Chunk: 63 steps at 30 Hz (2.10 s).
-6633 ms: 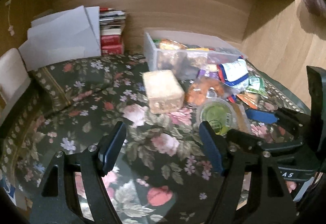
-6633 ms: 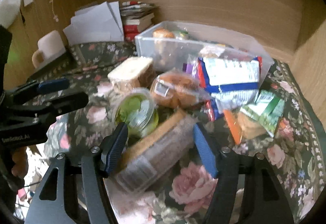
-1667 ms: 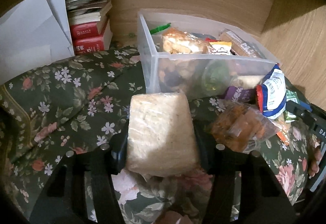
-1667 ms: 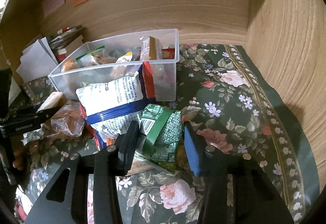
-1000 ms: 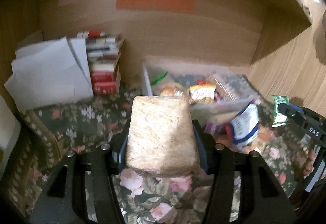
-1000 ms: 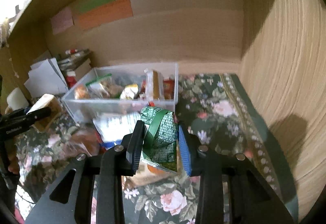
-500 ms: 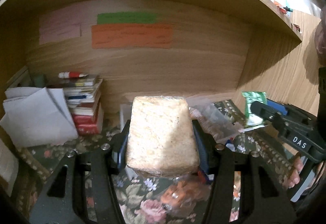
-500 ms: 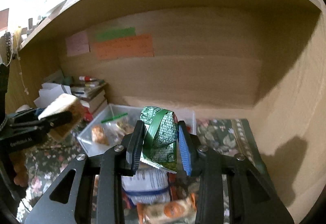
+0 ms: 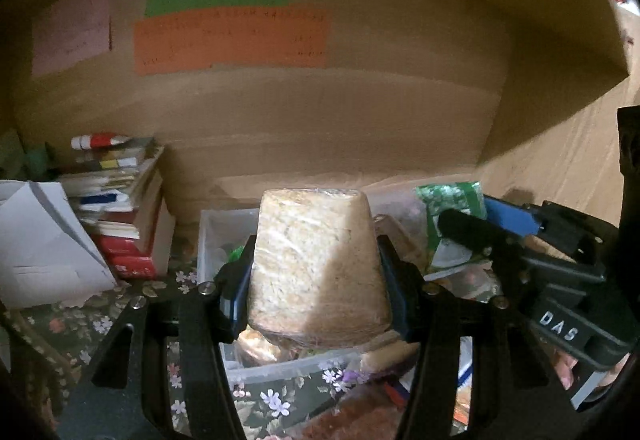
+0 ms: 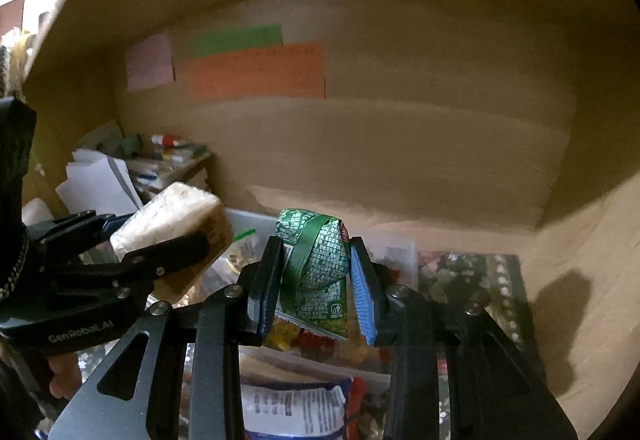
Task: Organize snacks
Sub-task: 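Carry the bread loaf and green packet over the clear bin and open both tools, then grasp the clear pastry bag with the left tool while the right tool grasps the orange-labelled cake packet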
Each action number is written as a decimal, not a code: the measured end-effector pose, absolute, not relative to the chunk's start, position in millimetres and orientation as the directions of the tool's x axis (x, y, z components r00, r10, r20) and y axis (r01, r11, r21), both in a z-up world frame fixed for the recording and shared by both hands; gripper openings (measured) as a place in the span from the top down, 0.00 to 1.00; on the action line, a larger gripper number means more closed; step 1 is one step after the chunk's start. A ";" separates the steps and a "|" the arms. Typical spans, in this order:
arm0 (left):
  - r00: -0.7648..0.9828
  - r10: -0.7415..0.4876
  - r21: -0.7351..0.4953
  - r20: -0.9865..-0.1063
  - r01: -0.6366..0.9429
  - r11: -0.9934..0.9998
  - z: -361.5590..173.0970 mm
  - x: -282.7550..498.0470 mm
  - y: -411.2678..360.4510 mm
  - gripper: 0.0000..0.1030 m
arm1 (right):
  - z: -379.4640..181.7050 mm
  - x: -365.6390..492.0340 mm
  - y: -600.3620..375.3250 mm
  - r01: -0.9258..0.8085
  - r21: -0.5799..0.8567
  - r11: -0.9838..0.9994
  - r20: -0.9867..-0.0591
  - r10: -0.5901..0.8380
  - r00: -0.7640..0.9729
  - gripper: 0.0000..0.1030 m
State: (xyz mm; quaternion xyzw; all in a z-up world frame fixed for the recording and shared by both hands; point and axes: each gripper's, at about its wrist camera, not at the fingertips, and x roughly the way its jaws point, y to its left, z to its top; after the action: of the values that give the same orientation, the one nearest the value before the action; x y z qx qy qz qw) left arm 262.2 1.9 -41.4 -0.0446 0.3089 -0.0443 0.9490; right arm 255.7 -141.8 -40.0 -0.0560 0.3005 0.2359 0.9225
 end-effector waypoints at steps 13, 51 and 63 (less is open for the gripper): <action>0.756 -0.109 -0.115 -0.645 0.045 0.992 -72.2 295.4 5.3 0.47 | -75.2 282.3 -129.9 -0.472 0.046 0.880 -0.686 0.372 0.625 0.71; 0.693 -0.138 -0.108 -0.708 0.087 0.990 -96.2 192.5 -6.8 0.19 | -75.0 174.6 -211.6 -0.373 0.115 0.921 -0.664 0.350 0.660 0.23; 0.649 -0.147 -0.115 -0.746 0.093 0.989 -128.9 196.9 -18.4 0.07 | -121.9 178.0 -194.8 -0.408 0.098 0.908 -0.778 0.326 0.537 0.13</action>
State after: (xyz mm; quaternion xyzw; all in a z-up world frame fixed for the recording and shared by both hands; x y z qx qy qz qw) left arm 196.9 -18.4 -128.9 -0.0332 0.4136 -0.0661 0.9075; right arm 178.0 -194.8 -121.9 -0.0474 0.4329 0.2095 0.8755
